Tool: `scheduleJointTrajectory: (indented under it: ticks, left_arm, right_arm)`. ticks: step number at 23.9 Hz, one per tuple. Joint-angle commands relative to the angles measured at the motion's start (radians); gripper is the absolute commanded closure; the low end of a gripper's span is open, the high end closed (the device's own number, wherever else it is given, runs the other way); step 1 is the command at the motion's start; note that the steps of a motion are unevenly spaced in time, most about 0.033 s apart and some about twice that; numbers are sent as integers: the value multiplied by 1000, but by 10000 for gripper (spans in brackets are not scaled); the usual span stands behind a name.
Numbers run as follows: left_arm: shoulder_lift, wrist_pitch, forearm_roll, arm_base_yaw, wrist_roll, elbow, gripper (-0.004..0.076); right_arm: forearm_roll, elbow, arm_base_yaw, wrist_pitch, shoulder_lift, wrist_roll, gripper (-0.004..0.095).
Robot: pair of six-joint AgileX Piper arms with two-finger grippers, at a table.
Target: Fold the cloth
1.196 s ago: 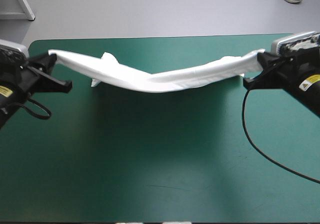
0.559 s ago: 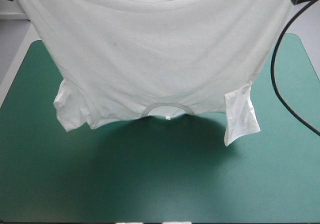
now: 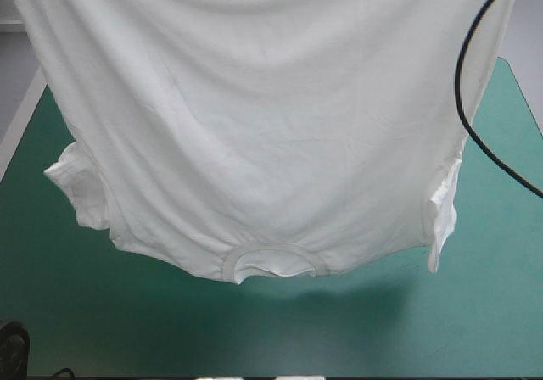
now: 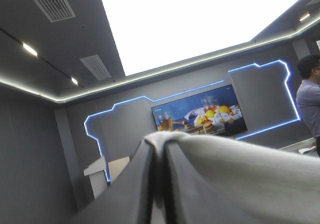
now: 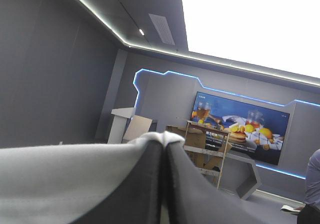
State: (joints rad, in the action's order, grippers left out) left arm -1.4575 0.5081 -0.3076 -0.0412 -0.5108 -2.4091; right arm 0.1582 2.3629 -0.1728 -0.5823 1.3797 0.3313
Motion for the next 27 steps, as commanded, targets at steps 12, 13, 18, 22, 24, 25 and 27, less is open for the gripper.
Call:
scheduleJointTrajectory:
  ticks: [12,13,18,22,24,25,27]
  left_arm:
    - [-486,-340,-27,4,5,-339,705]
    - [-516,-337,-39,7,3,-373,705]
    - [-596,-63,-81,70,14,-393,705]
    - [-601,73,-68,75,35,-393,705]
    - [-594,109,-13,75,85,-393,705]
    - [-592,131,8,75,113,-393,705]
    - [-592,194,28,77,154,-393,705]
  right_arm:
    - [321,445,203,336,585,81,925]
    - [321,493,215,317,611,85,926]
    - [346,525,250,132,665,97,924]
    - [347,525,250,0,706,49,919]
    - [341,525,249,-83,715,19,902]
    - [337,525,249,-115,720,8,901]
    - [322,523,249,-187,734,-28,901]
